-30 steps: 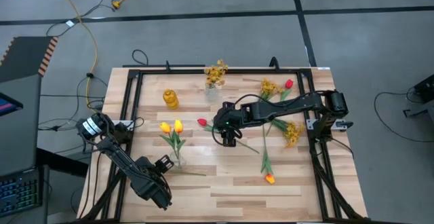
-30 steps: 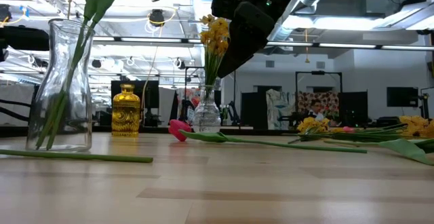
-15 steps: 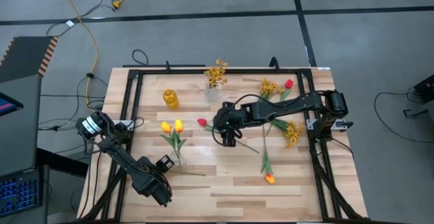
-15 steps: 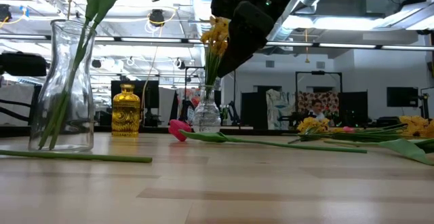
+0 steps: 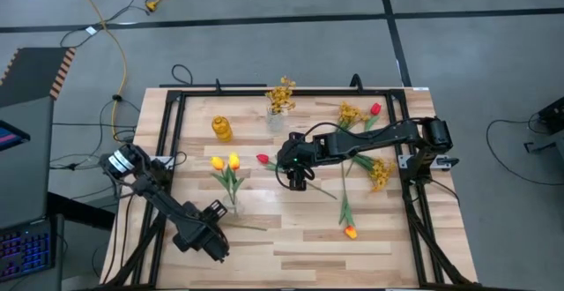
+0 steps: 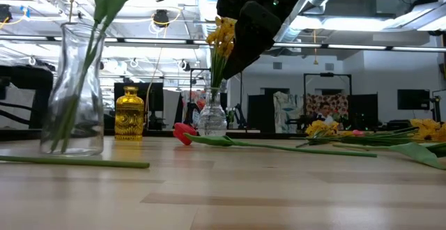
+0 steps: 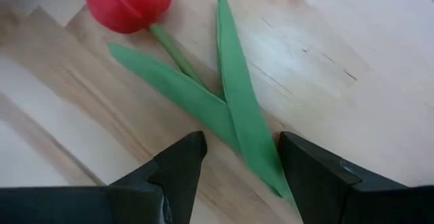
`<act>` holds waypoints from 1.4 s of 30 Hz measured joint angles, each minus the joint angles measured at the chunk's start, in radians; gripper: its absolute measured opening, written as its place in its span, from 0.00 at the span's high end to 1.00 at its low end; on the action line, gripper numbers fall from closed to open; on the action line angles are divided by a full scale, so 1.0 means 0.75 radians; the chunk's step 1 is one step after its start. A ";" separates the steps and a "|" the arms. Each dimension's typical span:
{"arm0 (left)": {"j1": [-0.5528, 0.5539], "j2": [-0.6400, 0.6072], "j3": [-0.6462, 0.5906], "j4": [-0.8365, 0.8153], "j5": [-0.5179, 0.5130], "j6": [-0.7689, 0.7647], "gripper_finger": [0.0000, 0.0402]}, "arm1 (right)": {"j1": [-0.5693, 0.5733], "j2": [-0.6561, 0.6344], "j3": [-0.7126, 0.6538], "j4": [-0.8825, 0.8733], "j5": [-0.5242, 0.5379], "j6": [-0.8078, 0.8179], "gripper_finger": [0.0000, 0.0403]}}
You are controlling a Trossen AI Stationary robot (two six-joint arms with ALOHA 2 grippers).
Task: Sort flowers into vase by color
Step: Put the bottom red flower into the yellow vase
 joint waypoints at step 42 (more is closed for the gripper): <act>0.055 0.010 0.060 0.010 0.076 0.198 0.98 | 0.000 0.000 0.000 -0.001 0.000 0.000 0.42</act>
